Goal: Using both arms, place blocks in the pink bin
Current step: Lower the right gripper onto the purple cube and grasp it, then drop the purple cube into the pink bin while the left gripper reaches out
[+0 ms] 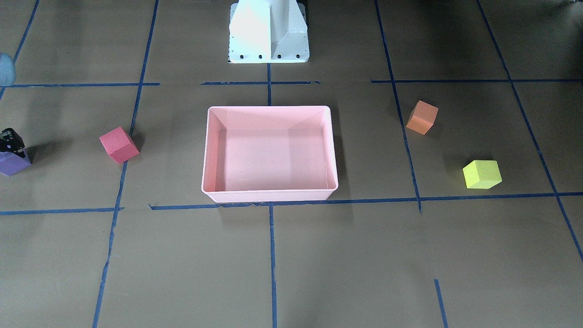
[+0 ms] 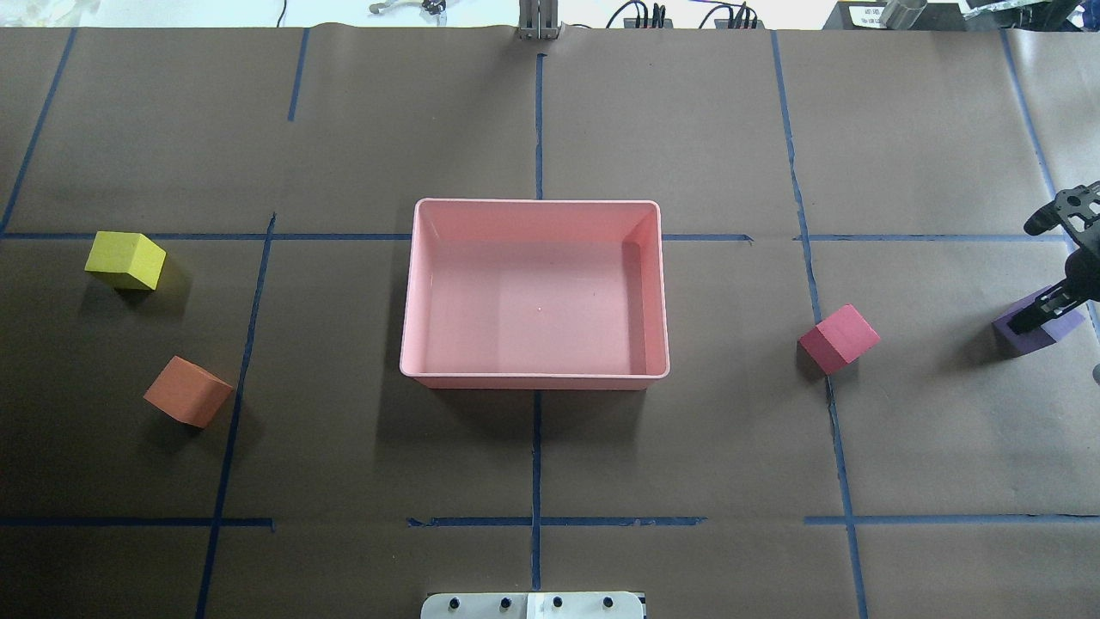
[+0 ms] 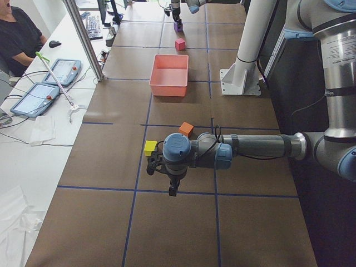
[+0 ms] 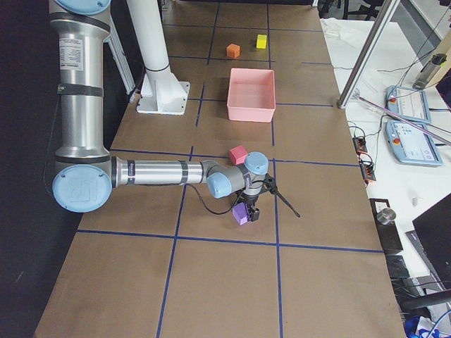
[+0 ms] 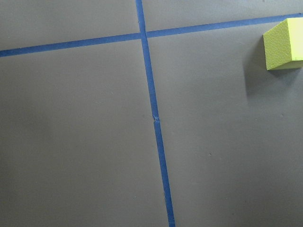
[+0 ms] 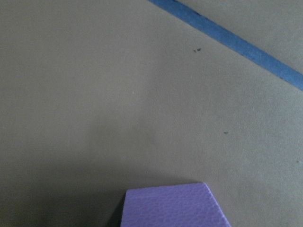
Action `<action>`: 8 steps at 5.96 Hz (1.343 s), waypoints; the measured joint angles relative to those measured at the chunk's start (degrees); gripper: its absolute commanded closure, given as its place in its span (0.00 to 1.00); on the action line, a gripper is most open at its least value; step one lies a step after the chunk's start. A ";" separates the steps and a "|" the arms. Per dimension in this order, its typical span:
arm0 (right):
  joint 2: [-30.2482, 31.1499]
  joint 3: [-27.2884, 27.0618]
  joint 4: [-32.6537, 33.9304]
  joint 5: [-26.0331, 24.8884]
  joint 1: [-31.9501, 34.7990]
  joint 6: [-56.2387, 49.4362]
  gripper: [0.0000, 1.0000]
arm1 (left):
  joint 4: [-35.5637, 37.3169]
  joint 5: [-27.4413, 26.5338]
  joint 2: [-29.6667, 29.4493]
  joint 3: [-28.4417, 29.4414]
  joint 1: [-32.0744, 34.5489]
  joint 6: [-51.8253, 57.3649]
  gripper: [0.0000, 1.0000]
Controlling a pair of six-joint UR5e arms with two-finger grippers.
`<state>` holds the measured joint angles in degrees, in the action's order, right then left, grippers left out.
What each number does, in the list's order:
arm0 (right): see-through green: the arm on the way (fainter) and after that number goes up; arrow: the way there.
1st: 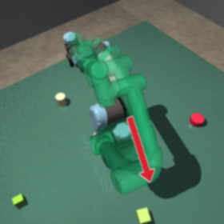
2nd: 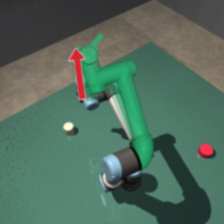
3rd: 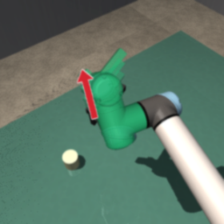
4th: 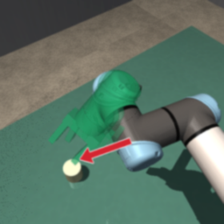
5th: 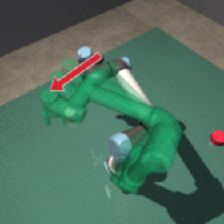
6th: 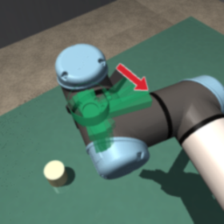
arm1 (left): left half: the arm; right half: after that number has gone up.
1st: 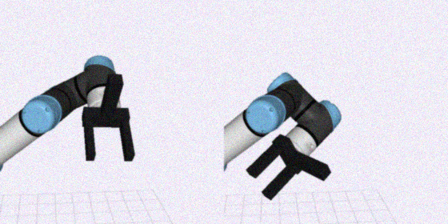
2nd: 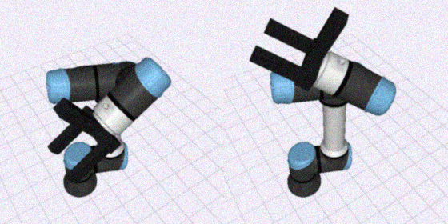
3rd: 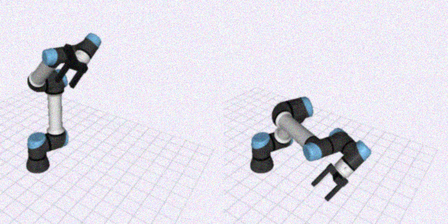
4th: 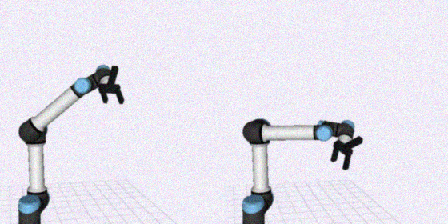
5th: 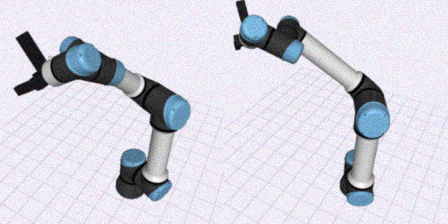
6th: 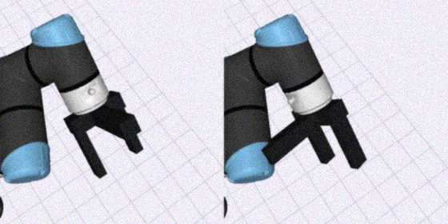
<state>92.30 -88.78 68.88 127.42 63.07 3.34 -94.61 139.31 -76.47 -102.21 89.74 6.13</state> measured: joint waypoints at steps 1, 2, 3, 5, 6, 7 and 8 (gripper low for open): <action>0.31 -3.21 0.52 0.98 0.11 1.02 0.99 | 0.08 0.00 -0.03 -0.06 0.00 -0.04 0.00; 0.25 -9.11 2.94 1.50 0.02 3.35 1.00 | 0.11 0.00 -0.13 -0.12 -0.07 -0.20 0.00; -1.10 -16.58 7.85 1.67 -0.79 6.58 0.99 | 0.07 0.00 -0.60 -0.16 -0.76 -1.59 0.00; -8.46 -25.25 14.72 0.99 -6.77 16.99 0.99 | -0.54 0.00 -3.82 -0.16 -5.59 -6.14 0.00; -13.53 -26.22 15.40 -0.38 -11.46 26.44 1.00 | -1.71 -0.06 -6.98 -0.13 -10.13 -9.81 0.00; -18.59 -26.21 15.71 -2.30 -16.13 36.66 1.00 | -4.91 -0.19 -9.64 -0.08 -14.95 -14.31 0.00; -23.97 -24.67 15.98 -5.72 -20.56 46.73 1.00 | -10.07 -0.45 -10.90 -0.10 -19.11 -19.09 0.00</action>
<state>68.34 -113.45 84.86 121.70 42.51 50.08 -104.69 138.86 -87.37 -102.30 70.63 -12.97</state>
